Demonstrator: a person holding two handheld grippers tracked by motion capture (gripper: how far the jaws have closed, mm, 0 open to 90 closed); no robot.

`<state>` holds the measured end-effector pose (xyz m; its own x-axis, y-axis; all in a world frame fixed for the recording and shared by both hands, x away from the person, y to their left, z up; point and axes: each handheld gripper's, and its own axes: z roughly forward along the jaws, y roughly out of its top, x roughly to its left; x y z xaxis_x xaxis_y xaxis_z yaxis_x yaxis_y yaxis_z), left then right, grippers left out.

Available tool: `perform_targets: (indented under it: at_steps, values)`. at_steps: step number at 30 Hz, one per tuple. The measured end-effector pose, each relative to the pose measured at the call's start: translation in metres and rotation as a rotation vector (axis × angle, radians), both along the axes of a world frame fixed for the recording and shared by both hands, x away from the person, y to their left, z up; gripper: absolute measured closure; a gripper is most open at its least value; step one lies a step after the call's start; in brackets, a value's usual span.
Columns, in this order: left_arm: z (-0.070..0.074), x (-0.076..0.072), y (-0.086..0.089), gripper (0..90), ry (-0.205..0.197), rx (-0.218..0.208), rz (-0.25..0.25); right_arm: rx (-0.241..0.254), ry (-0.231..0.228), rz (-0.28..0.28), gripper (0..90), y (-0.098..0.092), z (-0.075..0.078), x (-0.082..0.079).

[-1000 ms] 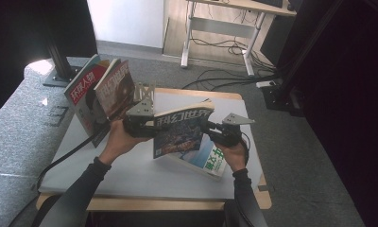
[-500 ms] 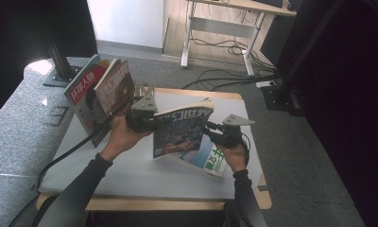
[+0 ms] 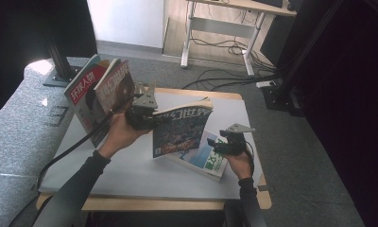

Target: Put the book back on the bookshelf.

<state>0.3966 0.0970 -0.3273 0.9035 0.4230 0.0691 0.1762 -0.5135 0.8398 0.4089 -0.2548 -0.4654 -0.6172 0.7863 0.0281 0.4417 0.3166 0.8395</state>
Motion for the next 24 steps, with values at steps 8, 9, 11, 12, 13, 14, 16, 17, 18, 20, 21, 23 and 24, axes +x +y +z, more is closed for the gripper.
perform_targets:
  at_steps: [8, 9, 11, 12, 13, 14, 16, 17, 18, 20, 21, 23, 24]
  values:
    - [0.005, 0.003, -0.003, 81.1, 0.004, 0.057, -0.009, -0.044, 0.08, -0.088, 12.6, -0.019, -0.037, 0.003]
    - [0.005, 0.003, -0.004, 81.1, 0.006, 0.059, -0.008, -0.046, 0.093, -0.1, 11.7, -0.02, -0.04, 0.003]
    - [0.006, 0.004, -0.004, 81.2, 0.01, 0.062, -0.001, -0.058, 0.106, -0.123, 6.5, -0.023, -0.046, 0.003]
    - [0.006, 0.004, -0.004, 81.2, 0.012, 0.062, 0.003, -0.06, 0.108, -0.133, 3.8, -0.024, -0.048, 0.003]
    - [0.006, 0.004, -0.004, 81.3, 0.014, 0.062, 0.003, -0.059, 0.113, -0.138, 2.2, -0.026, -0.049, 0.003]
    - [0.006, 0.005, -0.004, 81.3, 0.017, 0.062, 0.004, -0.055, 0.122, -0.143, 1.2, -0.026, -0.05, 0.003]
    - [0.006, 0.005, -0.004, 81.4, 0.023, 0.06, 0.008, -0.061, 0.13, -0.149, 0.2, -0.028, -0.053, 0.002]
    - [0.007, 0.005, -0.004, 81.5, 0.027, 0.062, 0.011, -0.064, 0.132, -0.15, 0.0, -0.028, -0.055, 0.002]
    - [0.007, 0.006, -0.004, 81.5, 0.03, 0.062, 0.013, -0.067, 0.139, -0.153, 0.0, -0.029, -0.056, 0.002]
    - [0.007, 0.006, -0.004, 81.6, 0.032, 0.059, 0.016, -0.06, 0.147, -0.159, 0.0, -0.031, -0.06, 0.002]
    - [0.007, 0.006, -0.004, 81.7, 0.035, 0.056, 0.017, -0.052, 0.15, -0.161, 0.0, -0.032, -0.06, 0.001]
    - [0.006, 0.007, -0.004, 81.8, 0.033, 0.051, 0.02, -0.027, 0.161, -0.164, 0.0, -0.035, -0.062, 0.0]
    - [0.007, 0.007, -0.004, 81.9, 0.038, 0.052, 0.015, -0.014, 0.166, -0.165, 0.0, -0.036, -0.063, 0.0]
